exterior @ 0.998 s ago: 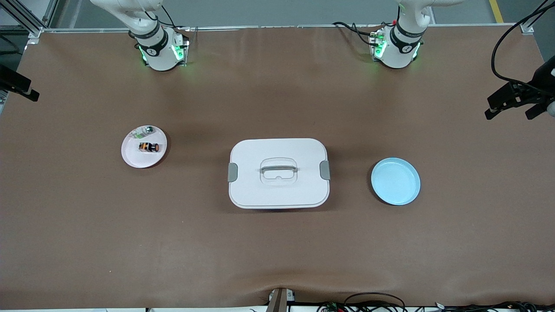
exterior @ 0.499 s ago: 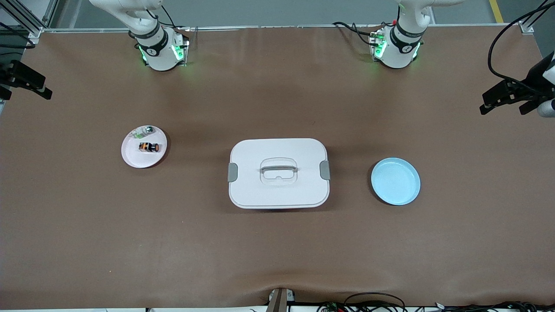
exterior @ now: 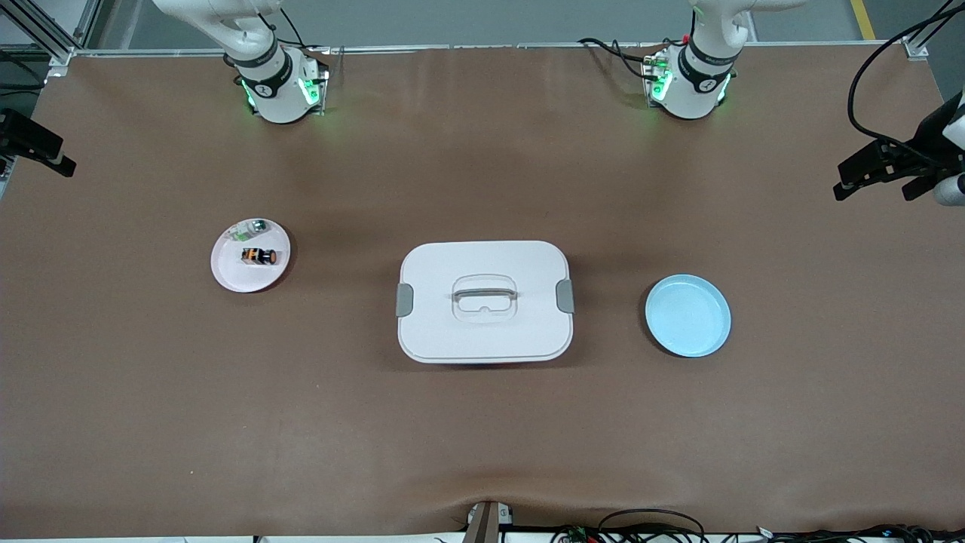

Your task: Transfer orange switch to right arm and place

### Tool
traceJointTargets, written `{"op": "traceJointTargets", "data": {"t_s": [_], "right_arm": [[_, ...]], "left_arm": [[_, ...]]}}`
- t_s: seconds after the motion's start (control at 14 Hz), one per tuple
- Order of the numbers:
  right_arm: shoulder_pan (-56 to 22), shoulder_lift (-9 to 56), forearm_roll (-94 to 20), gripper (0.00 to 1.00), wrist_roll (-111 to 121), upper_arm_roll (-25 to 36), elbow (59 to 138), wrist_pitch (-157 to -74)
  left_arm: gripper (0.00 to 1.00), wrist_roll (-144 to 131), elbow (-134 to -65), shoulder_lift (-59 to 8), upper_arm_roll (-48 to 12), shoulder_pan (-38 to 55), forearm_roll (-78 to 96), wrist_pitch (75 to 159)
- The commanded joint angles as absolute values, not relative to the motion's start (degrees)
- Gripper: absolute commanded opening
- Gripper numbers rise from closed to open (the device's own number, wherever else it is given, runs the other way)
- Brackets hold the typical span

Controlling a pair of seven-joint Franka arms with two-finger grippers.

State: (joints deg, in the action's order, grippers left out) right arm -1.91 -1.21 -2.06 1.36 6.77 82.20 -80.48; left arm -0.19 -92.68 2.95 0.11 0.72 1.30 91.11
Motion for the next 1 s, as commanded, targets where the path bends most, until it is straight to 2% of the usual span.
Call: {"op": "traceJointTargets", "data": {"t_s": [0.0, 0.93], "right_arm": [[-3.16, -2.29, -1.06, 1.00, 1.32, 7.65, 83.41, -81.04], [-3.16, -2.20, 1.67, 1.00, 1.23, 7.65, 83.32, -81.56]], "left_arm": [[1.00, -0.44, -90.70, 2.28, 0.35, 1.32, 0.53, 89.82], [1.00, -0.70, -89.82, 1.93, -0.26, 1.41, 0.53, 89.82]]}}
